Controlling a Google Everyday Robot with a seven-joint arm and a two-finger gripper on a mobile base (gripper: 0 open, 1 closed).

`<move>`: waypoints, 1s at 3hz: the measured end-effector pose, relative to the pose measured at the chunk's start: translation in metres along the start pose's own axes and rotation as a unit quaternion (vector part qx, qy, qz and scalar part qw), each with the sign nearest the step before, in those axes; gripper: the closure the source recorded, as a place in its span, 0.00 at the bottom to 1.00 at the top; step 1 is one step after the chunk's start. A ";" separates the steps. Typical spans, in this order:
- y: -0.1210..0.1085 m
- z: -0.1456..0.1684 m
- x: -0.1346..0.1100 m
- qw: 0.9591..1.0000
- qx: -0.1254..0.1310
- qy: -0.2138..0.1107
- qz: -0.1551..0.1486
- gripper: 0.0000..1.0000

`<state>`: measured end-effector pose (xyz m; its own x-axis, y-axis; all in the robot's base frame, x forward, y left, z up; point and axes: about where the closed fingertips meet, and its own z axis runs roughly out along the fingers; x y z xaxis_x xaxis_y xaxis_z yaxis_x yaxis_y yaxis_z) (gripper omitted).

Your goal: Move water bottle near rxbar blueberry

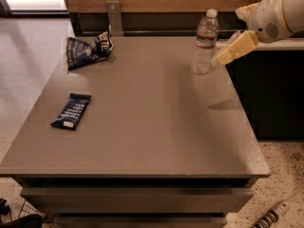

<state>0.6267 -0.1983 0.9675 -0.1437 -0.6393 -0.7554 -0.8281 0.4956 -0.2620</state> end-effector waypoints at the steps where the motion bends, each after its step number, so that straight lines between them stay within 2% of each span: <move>1: -0.017 0.020 0.032 0.992 0.038 -0.099 0.067 0.00; 2: -0.029 0.024 0.054 0.980 0.073 -0.153 0.106 0.00; 3: -0.043 0.029 0.057 0.969 0.089 -0.195 0.123 0.00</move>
Offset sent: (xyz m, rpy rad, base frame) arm 0.0365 -0.0680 -0.0643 0.4948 -0.1890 -0.2542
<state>0.6700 -0.2385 0.9181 -0.0804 -0.2354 -0.9686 -0.6839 0.7199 -0.1182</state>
